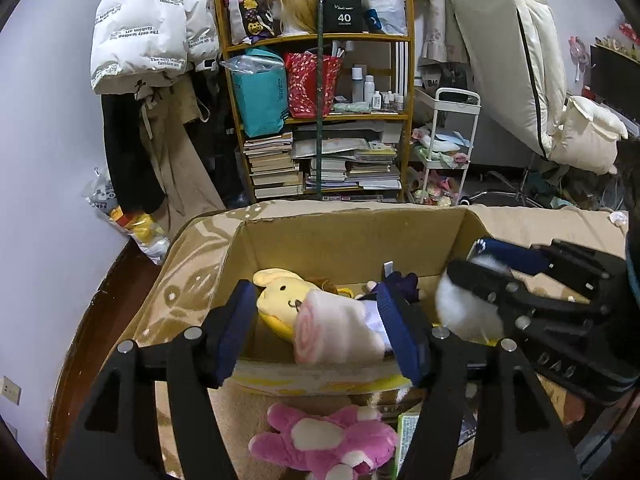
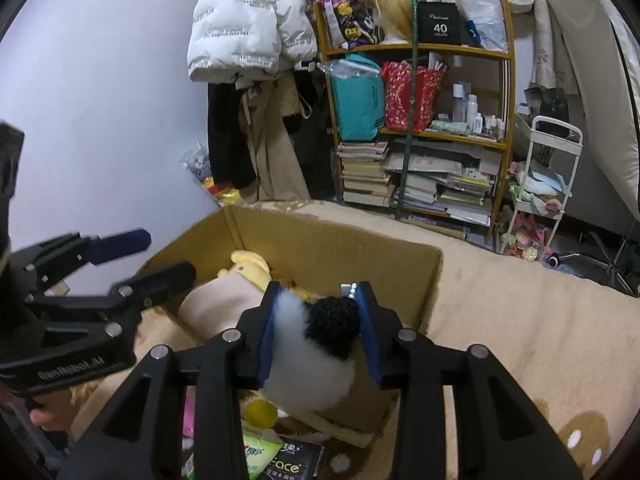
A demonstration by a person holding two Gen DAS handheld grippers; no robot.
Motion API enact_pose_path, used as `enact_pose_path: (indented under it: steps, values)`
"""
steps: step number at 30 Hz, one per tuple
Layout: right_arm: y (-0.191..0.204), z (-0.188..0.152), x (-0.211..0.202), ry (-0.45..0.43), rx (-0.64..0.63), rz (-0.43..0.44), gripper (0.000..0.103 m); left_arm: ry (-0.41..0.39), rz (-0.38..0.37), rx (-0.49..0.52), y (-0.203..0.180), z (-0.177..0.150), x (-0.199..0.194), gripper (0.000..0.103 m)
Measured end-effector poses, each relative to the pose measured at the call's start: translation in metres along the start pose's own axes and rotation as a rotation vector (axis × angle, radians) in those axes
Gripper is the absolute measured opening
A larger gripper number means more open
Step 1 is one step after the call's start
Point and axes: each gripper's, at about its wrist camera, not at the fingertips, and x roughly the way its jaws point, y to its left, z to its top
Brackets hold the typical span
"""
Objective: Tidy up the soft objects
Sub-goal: 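Lower the pink roll into the box with the left gripper while the right drops the pompom, then withdraw both open grippers from the box toward the remaining items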
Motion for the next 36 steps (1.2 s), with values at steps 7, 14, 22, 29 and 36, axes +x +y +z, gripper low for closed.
enact_pose_path:
  steps: [7,14,22,29,36]
  values:
    - [-0.001,0.000,0.000,0.015,0.005,-0.025,0.055,0.050,0.004,-0.024,0.008,0.001,0.000,0.068]
    - [-0.005,-0.001,-0.007,0.022,0.033,-0.050,0.073,0.062,0.022,-0.041,0.014,0.000,-0.012,0.078]
    - [0.005,-0.003,-0.023,0.029,0.028,-0.058,0.092,0.100,0.052,-0.012,0.014,-0.008,-0.025,0.092]
    - [0.012,-0.007,-0.037,0.050,0.050,-0.050,0.101,0.097,0.066,0.003,0.012,-0.013,-0.044,0.094]
    - [0.018,-0.014,-0.055,0.050,0.063,-0.053,0.102,0.098,0.106,0.002,0.016,-0.022,-0.063,0.096]
